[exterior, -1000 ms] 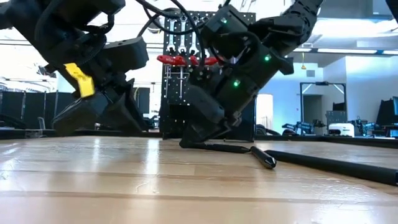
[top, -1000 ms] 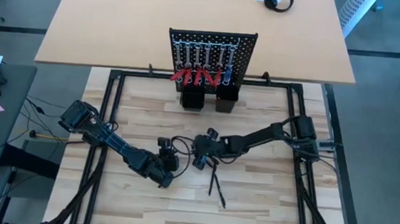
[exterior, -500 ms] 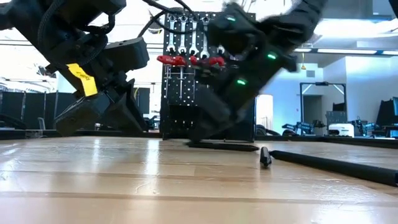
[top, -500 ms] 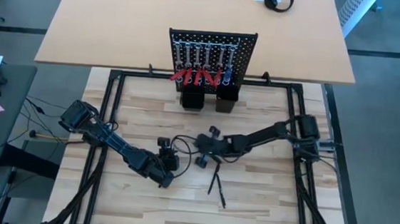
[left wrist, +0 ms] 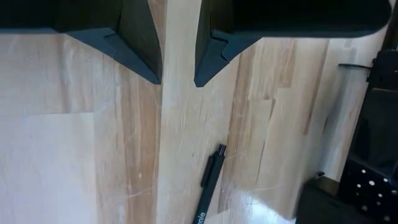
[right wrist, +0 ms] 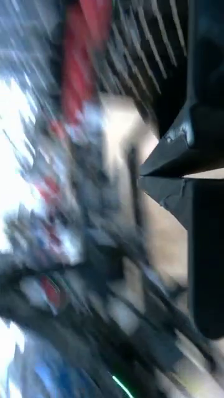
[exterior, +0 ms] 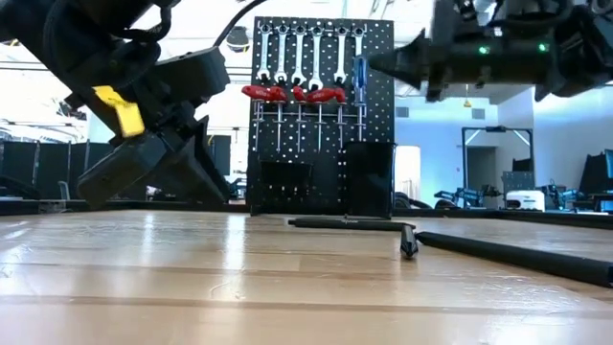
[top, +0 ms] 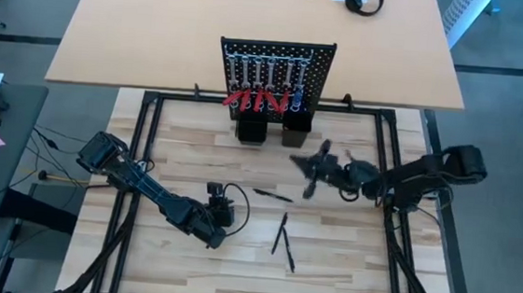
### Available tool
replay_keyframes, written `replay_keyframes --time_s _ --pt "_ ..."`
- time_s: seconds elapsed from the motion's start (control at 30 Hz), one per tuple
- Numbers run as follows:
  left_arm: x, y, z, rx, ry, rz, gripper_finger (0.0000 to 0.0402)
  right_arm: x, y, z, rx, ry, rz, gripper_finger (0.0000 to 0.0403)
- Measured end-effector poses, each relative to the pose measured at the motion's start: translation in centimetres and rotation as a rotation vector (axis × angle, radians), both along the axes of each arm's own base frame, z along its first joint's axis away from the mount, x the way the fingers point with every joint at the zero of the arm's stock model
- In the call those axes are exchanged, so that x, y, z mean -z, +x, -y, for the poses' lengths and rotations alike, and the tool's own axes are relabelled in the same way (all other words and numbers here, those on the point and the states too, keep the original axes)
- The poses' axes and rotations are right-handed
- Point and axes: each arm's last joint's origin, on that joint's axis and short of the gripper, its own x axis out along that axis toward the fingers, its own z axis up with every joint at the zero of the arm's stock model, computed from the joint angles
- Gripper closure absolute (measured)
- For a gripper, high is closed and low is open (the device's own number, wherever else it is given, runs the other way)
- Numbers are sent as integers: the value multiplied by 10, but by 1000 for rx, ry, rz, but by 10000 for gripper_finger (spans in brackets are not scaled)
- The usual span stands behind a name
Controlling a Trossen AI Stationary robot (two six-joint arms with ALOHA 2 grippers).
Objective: Hang tools onto peg board
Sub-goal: Put the black pen into the black bin on the peg board
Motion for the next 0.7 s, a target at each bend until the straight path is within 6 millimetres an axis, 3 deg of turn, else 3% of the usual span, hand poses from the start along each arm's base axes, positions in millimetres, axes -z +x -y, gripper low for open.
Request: replay_keyframes --time_s 0.13,0.27,0.5,0.7 --pt "-1 3 -2 -6 6 15 315 16 7 -9 -171 -6 -204 360" --pt "-2 4 -5 -15 2 25 315 36 25 -15 -184 21 -383 313" --pt "-1 4 -4 -15 0 24 315 68 70 -17 -181 28 -497 208" --pt "-1 4 -4 -14 0 21 315 95 106 -22 -187 30 -674 190"
